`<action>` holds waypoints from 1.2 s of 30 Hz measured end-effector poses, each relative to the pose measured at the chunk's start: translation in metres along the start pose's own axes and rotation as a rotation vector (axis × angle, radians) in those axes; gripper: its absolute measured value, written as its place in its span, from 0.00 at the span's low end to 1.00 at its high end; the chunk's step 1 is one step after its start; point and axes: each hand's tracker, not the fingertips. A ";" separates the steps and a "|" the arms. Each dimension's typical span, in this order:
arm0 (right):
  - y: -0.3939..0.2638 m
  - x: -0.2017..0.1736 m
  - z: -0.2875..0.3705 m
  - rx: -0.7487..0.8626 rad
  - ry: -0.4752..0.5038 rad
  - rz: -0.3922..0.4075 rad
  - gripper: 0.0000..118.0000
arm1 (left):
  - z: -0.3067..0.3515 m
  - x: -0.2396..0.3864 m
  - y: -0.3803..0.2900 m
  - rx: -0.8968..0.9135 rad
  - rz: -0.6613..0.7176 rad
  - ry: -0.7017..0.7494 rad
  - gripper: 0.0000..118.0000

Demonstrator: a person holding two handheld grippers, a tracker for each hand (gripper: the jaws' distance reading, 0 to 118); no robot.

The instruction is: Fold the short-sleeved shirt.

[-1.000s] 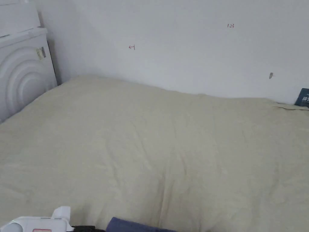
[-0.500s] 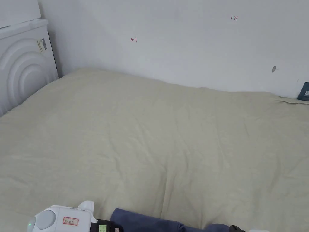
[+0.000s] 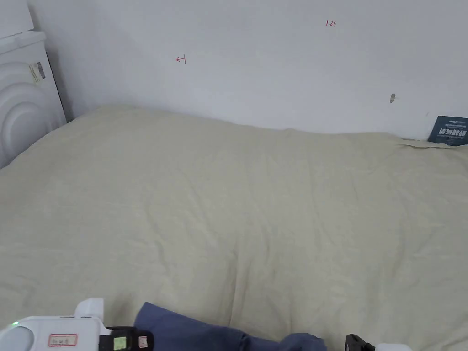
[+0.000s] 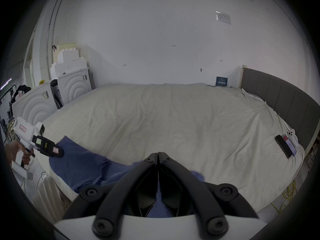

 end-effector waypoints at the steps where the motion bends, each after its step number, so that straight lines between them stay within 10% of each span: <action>1: 0.001 0.001 0.000 0.008 -0.001 0.002 0.01 | 0.012 0.001 0.003 0.013 -0.003 0.010 0.05; 8: 0.006 0.002 -0.006 0.023 -0.009 0.013 0.01 | 0.072 0.028 0.019 0.044 -0.088 0.273 0.05; 17: 0.005 -0.002 -0.009 0.024 0.007 0.001 0.01 | 0.068 0.133 0.011 -0.011 -0.249 0.170 0.05; 36: -0.006 0.020 0.004 0.008 -0.049 -0.040 0.01 | -0.169 0.239 -0.052 -0.274 -0.341 0.138 0.07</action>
